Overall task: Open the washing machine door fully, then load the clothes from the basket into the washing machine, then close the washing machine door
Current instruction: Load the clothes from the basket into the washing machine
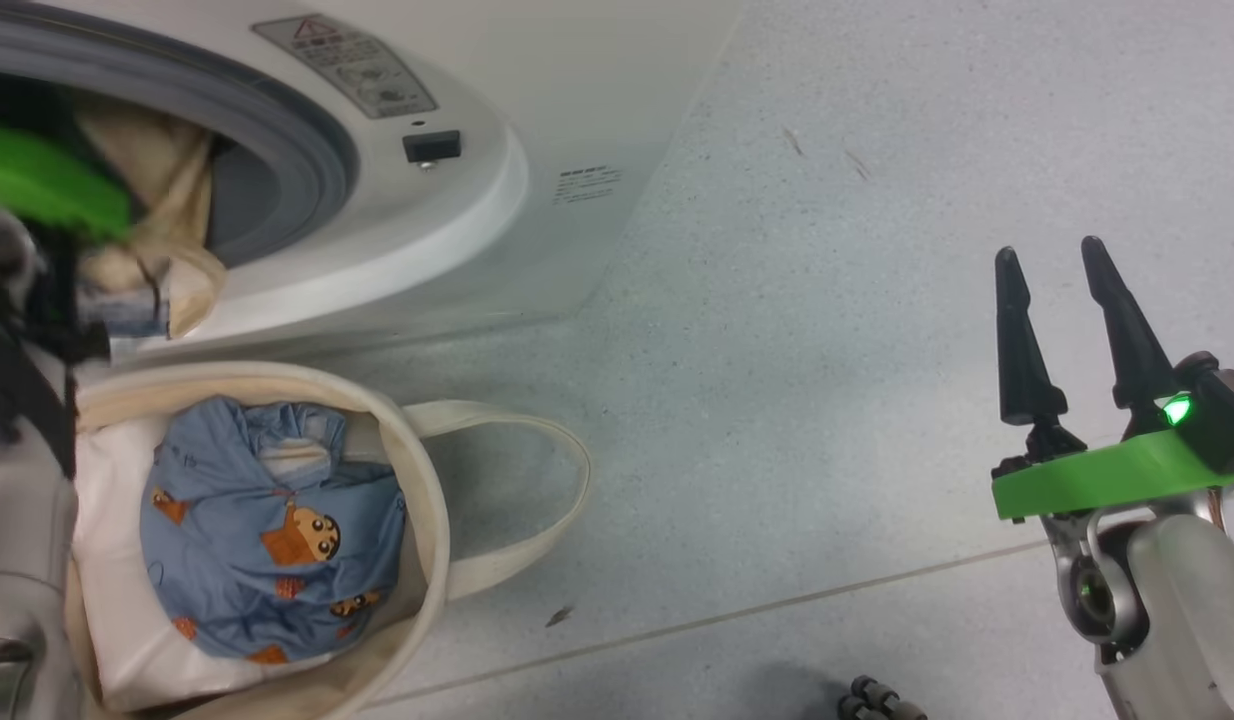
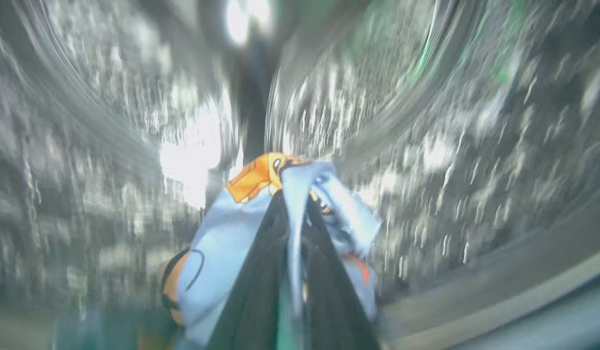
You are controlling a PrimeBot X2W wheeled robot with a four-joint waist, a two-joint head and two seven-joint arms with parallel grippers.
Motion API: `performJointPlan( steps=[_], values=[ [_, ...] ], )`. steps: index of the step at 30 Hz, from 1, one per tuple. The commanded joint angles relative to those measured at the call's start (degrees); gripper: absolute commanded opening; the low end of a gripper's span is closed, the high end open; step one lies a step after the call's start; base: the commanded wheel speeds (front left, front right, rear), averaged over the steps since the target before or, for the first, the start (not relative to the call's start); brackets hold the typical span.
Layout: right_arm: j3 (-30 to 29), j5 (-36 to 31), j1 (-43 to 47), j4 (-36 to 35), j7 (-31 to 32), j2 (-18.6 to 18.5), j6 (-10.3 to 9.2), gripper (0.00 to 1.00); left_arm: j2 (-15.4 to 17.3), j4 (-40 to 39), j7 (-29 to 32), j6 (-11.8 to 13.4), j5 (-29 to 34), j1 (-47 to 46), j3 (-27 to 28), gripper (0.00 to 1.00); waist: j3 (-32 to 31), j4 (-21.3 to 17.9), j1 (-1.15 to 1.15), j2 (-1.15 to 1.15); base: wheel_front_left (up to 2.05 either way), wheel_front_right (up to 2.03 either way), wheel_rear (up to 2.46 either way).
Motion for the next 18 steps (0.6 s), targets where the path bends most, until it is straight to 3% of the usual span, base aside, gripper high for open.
performJointPlan(
  steps=[1, 4, 7, 14, 18],
  values=[
    [0.89, -0.37, 0.45, -1.51, -0.70, -0.47, 0.02, 1.00, 3.27, 4.55, 1.00, -0.15, 1.17, -3.44, -0.19, 1.00, -0.28, -0.18, 0.00, 0.00, 0.00, 0.00, 0.00],
    [1.12, -0.31, 0.29, -1.31, -0.70, -0.43, 0.02, 1.00, 3.01, 12.62, 4.76, 0.19, 2.74, -5.81, -2.41, 1.00, -0.71, -0.24, 0.00, 0.00, 0.00, 0.00, 0.00],
    [1.43, -0.17, 0.10, -1.18, -0.70, -0.40, 0.02, 1.00, 2.80, 14.73, 4.67, 0.09, 3.22, -7.05, -3.40, 1.00, -1.03, -0.22, 0.00, 0.00, 0.00, 0.00, 0.00],
    [2.32, 0.47, -0.76, -0.44, -0.70, -0.43, 0.02, 1.00, 1.25, 17.00, 0.76, -0.13, 2.02, -5.93, -3.64, 1.00, -3.39, 0.99, 0.00, 0.00, 0.00, 0.00, 0.00],
    [3.08, 1.13, -1.44, 0.66, -0.70, 0.15, 0.02, 1.00, 0.17, 13.59, -0.21, -0.22, 1.07, -2.80, -2.90, 1.00, -5.38, 2.58, 0.00, 0.00, 0.00, 0.00, 0.00]
  ],
)
